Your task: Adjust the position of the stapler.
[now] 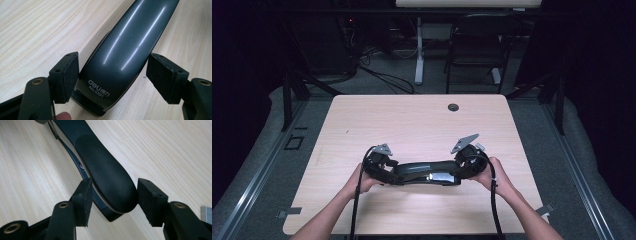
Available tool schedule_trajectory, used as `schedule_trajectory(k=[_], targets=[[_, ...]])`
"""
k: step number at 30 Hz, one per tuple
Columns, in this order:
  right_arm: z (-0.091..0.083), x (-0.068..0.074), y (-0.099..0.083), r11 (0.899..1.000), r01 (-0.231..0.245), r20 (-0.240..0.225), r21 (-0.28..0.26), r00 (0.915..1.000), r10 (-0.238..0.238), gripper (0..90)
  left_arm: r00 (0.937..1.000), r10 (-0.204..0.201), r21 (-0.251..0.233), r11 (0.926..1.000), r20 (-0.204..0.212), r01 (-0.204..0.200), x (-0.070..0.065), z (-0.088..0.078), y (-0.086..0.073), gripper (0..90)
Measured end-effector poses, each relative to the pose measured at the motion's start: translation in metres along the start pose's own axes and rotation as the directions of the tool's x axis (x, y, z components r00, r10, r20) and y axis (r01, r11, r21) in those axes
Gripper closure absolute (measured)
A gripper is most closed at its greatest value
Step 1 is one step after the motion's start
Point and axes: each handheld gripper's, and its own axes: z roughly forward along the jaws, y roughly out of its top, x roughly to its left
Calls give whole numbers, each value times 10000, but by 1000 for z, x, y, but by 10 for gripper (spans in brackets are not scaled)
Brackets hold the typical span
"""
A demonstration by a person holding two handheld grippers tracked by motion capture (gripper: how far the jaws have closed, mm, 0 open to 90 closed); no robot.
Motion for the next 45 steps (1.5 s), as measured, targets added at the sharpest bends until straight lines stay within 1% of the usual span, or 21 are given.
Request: schedule_trajectory(k=[1, 2, 5, 7, 12, 19, 20, 23, 26, 31, 33, 34, 35, 36, 37, 38, 40, 41, 44, 45], targets=[[1, -1, 0, 10000, -7, -16, -4, 10000, 7, 471, 10000, 5, 8, 10000, 24, -5, 0, -1, 0, 277], [1, -2, 1, 10000, -18, -33, -24, 10000, 18, 470, 10000, -20, 31, 10000, -74, 20, 0, -1, 0, 281], [3, -3, 2, 9999, -77, -133, -134, 9999, 75, 468, 9999, -9, 146, 9999, -120, 11, 1, -4, -1, 287], [5, -3, 3, 9999, -76, -206, -88, 9998, 75, 468, 9999, 15, 198, 9998, -131, -13, 2, -5, -1, 289], [8, 0, 5, 9999, -61, -273, -87, 9996, 58, 470, 9999, 70, 330, 9994, -153, -65, 3, -8, -3, 290], [8, 4, 6, 9999, -16, -229, -142, 9997, 13, 472, 9996, 214, 399, 9990, -191, -206, 3, -10, -3, 289], [8, 4, 6, 9999, 10, -224, -118, 9997, -13, 472, 9998, 211, 389, 9990, -7, -211, 4, -10, -4, 290], [8, 6, 7, 9999, 14, -264, -115, 9997, -17, 473, 9997, 239, 473, 9986, -35, -237, 4, -12, -5, 288], [10, 10, 7, 9997, 37, -245, -228, 9997, -42, 474, 9998, 171, 533, 9984, -116, -164, 3, -13, -5, 284], [10, 9, 7, 9995, 106, -280, -299, 9995, -115, 475, 9998, -158, 520, 9985, -131, 165, 2, -14, -3, 265], [7, 10, 7, 9990, 210, -230, -404, 9995, -219, 479, 9996, -237, 253, 9994, -146, 241, 2, -18, -2, 243], [8, 9, 7, 9988, 201, -249, -458, 9995, -212, 477, 9994, -295, 65, 9995, -155, 296, 1, -21, -1, 215], [8, 9, 6, 9985, 85, -325, -545, 9994, -103, 476, 9990, -397, -175, 9991, -180, 394, 1, -26, -1, 188], [7, 7, 5, 9979, -69, -382, -649, 9993, 44, 472, 9987, -447, -307, 9986, -233, 439, 1, -28, -1, 167], [8, 6, 4, 9973, -118, -486, -730, 9988, 83, 433, 9982, -502, -442, 9978, -329, 487, 1, -32, -2, 152], [8, 6, 3, 9962, -281, -596, -830, 9980, 232, 371, 9977, -548, -586, 9969, -389, 524, 0, -35, -2, 139], [7, 8, 4, 9981, -66, -347, -610, 9994, 45, 297, 9959, -721, -814, 9944, -542, 676, -1, -41, -4, 100], [6, 9, 4, 9985, 72, -103, -549, 9999, -78, 276, 9952, -781, -947, 9929, -586, 723, -1, -43, -4, 80], [4, 9, 3, 9976, 146, -53, -673, 9999, -150, 225, 9954, -696, -1295, 9897, -658, 607, -5, -49, 0, 51], [4, 8, 2, 9966, 108, 10, -817, 9999, -107, 218, 9956, -651, -1423, 9883, -675, 550, -6, -50, 2, 45]])
